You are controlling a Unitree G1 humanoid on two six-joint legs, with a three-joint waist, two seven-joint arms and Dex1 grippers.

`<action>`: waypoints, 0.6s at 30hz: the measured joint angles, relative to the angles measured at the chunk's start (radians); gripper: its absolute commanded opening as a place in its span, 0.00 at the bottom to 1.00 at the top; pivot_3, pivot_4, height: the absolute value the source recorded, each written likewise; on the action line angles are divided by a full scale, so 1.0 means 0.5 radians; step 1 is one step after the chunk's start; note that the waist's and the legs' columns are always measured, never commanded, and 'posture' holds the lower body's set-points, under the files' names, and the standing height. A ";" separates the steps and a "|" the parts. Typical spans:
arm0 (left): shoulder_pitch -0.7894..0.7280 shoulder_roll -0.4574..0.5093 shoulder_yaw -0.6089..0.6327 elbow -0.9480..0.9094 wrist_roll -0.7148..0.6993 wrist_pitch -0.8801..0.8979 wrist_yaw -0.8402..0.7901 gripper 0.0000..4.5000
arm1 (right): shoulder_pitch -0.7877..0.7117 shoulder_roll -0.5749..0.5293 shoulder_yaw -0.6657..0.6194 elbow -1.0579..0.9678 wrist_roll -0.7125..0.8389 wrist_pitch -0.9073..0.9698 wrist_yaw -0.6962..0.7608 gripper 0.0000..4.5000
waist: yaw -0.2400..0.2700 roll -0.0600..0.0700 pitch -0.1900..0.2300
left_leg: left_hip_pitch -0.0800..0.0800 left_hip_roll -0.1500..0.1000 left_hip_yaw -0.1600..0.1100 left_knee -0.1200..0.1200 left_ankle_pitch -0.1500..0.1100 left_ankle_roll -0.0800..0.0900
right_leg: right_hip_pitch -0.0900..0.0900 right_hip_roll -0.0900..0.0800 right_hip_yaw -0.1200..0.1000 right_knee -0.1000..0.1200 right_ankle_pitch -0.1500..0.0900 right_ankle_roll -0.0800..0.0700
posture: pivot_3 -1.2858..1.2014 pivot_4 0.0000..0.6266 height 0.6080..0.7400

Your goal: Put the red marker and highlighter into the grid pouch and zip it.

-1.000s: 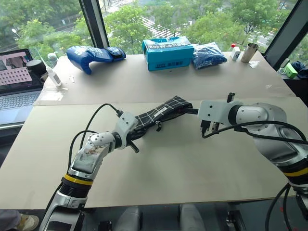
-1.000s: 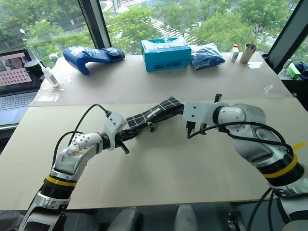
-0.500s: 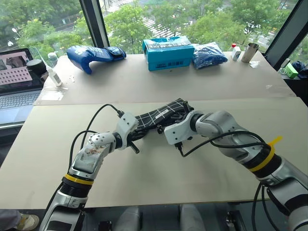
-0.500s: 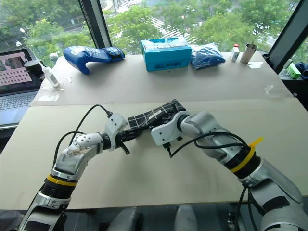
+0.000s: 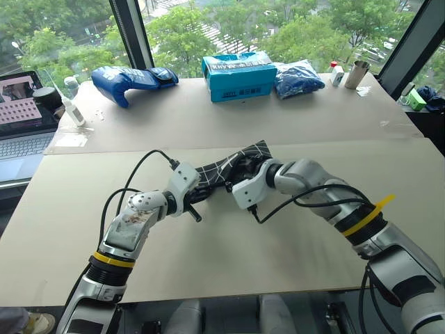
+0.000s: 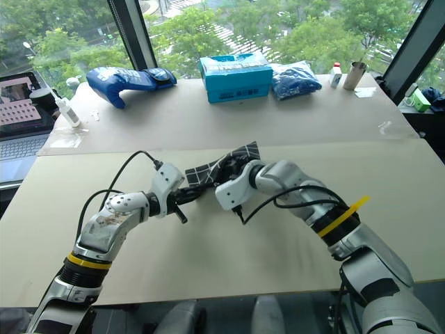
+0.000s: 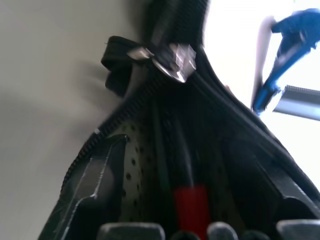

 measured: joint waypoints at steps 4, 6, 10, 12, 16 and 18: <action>-0.003 -0.017 0.018 -0.009 -0.009 0.005 0.023 0.00 | 0.114 -0.088 -0.396 -0.132 0.437 0.325 0.245 0.69 | 0.004 0.000 0.000 | 0.000 0.000 0.000 0.000 -0.001 0.001 | 0.000 0.000 0.000 -0.001 0.000 0.000 | 0.52 0.24 1.00; 0.012 -0.015 0.042 -0.005 -0.012 0.012 0.030 0.00 | 0.276 -0.167 -0.652 -0.335 0.711 0.617 0.409 0.69 | 0.012 0.000 0.000 | 0.000 0.000 -0.001 0.000 -0.002 0.003 | 0.001 0.000 0.000 0.000 0.000 0.000 | 0.52 0.24 1.00; 0.012 -0.027 0.079 0.012 -0.019 0.044 0.041 0.00 | 0.679 -0.242 -1.064 -0.842 1.292 1.285 0.662 0.69 | 0.022 0.000 0.000 | 0.000 0.000 0.000 0.000 -0.003 0.006 | 0.002 0.000 0.000 0.000 0.000 0.000 | 0.52 0.24 1.00; 0.004 -0.032 0.087 0.018 -0.032 0.045 0.044 0.00 | 0.873 -0.234 -1.144 -1.032 1.473 1.560 0.670 0.69 | 0.022 0.000 0.000 | 0.002 0.000 0.000 0.001 -0.006 0.011 | 0.003 0.000 0.000 0.001 0.000 0.000 | 0.52 0.24 1.00; -0.023 -0.044 0.090 0.043 -0.034 0.045 0.057 0.00 | 1.022 -0.009 -1.102 -1.165 1.571 1.965 0.410 0.69 | 0.023 0.000 0.000 | 0.004 0.001 0.000 0.003 -0.010 0.018 | 0.004 0.000 0.001 0.002 0.000 -0.001 | 0.52 0.24 1.00; -0.049 -0.061 0.093 0.061 -0.043 0.045 0.058 0.00 | 1.063 0.130 -0.929 -1.199 1.536 2.028 0.250 0.69 | 0.028 0.000 0.000 | 0.004 0.001 0.000 0.003 -0.009 0.016 | 0.003 0.000 0.001 0.003 0.000 -0.001 | 0.52 0.24 1.00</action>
